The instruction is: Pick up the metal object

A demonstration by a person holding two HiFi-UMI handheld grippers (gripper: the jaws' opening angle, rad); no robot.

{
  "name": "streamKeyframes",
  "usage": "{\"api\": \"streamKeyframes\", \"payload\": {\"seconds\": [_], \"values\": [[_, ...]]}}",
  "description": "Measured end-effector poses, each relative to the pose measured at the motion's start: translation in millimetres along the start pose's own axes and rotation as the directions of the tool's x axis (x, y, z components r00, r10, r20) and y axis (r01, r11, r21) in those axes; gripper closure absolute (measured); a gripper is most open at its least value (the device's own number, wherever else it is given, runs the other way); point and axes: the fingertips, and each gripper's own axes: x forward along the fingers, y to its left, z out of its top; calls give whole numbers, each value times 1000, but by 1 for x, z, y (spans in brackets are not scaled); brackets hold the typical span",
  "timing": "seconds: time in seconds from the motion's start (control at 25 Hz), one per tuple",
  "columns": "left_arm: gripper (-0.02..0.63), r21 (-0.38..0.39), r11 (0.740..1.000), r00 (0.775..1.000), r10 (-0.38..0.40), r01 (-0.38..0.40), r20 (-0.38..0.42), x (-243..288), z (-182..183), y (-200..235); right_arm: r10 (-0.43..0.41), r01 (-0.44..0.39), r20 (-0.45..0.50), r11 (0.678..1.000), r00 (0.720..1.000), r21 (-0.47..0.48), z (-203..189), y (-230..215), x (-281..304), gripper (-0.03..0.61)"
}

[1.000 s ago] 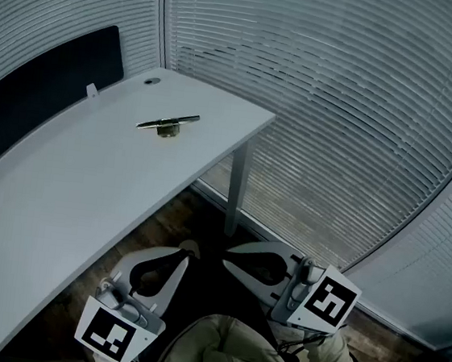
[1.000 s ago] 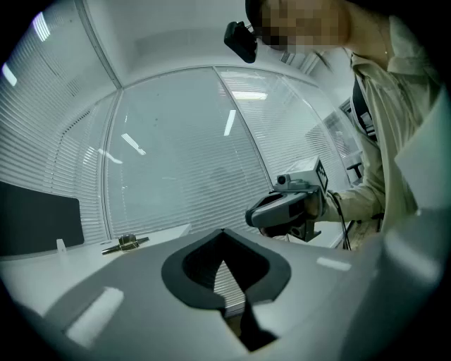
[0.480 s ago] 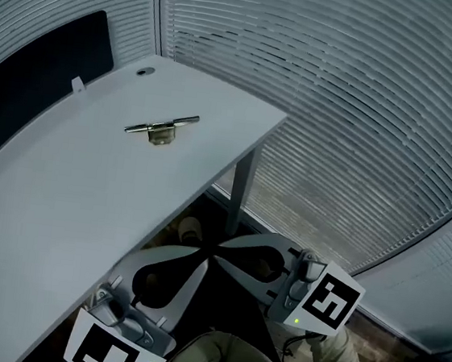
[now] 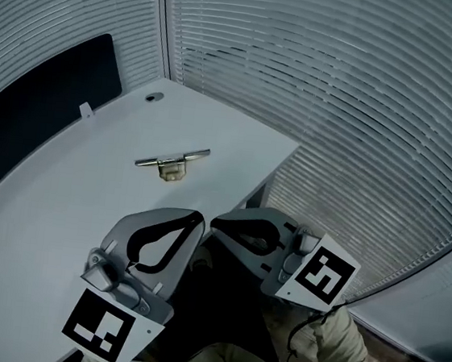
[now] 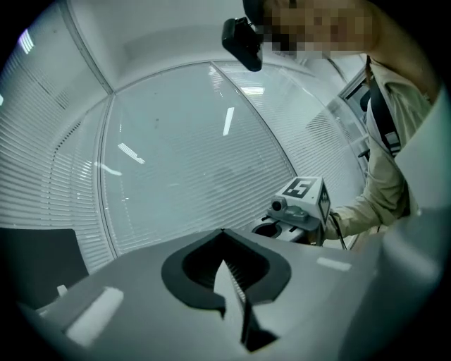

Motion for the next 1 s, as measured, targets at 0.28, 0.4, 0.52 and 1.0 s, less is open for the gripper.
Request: {"api": "streamKeyframes", "payload": {"seconds": [0.28,0.4,0.52,1.0], "values": [[606,-13,994,990,108,-109,-90,21,-27,69,28,-30,-47,998,998,-54,-6,-28,41,575],[601,82,991,981,122,-110,-150,36,-51,95,32,-36,-88,999,996,-39,-20,-37,57,575],[560,116,989,958,123,-95,-258,53,-75,111,34,-40,-135,998,990,-39,-28,-46,65,574],[486,226,973,800,104,41,-591,106,-159,135,24,-30,-184,999,983,-26,-33,-63,65,574]]}}
